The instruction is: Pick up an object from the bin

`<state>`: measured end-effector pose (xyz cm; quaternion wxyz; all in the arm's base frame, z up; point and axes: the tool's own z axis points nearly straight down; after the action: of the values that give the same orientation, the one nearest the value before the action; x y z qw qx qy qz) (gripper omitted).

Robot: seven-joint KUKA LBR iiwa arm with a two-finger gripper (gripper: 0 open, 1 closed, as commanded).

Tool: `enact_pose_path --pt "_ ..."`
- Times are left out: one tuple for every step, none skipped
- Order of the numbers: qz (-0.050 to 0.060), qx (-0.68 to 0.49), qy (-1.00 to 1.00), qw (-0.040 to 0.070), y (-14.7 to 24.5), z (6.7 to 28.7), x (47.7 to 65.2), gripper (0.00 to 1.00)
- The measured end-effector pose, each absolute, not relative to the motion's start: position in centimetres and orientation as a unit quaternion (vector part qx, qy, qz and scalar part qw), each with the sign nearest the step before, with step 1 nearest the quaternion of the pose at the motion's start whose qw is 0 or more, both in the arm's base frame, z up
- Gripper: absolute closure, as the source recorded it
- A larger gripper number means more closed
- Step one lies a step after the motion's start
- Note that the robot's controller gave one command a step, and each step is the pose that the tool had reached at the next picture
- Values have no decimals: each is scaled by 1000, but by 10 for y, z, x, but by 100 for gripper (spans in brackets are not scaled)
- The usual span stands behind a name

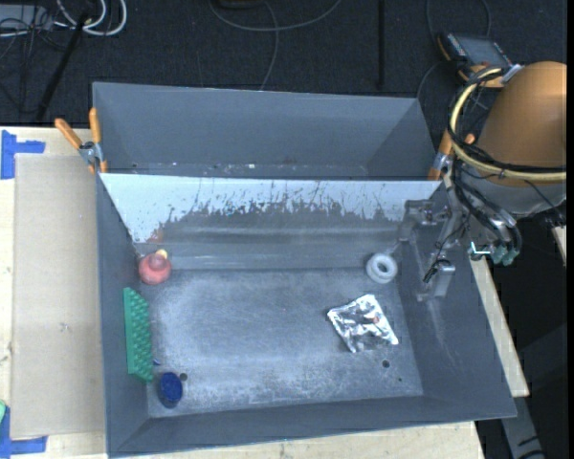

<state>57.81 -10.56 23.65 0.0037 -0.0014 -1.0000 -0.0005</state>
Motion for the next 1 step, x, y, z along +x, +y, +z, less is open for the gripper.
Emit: enact_pose_path --pt "-1 154 -988 3 -103 67 515 0"
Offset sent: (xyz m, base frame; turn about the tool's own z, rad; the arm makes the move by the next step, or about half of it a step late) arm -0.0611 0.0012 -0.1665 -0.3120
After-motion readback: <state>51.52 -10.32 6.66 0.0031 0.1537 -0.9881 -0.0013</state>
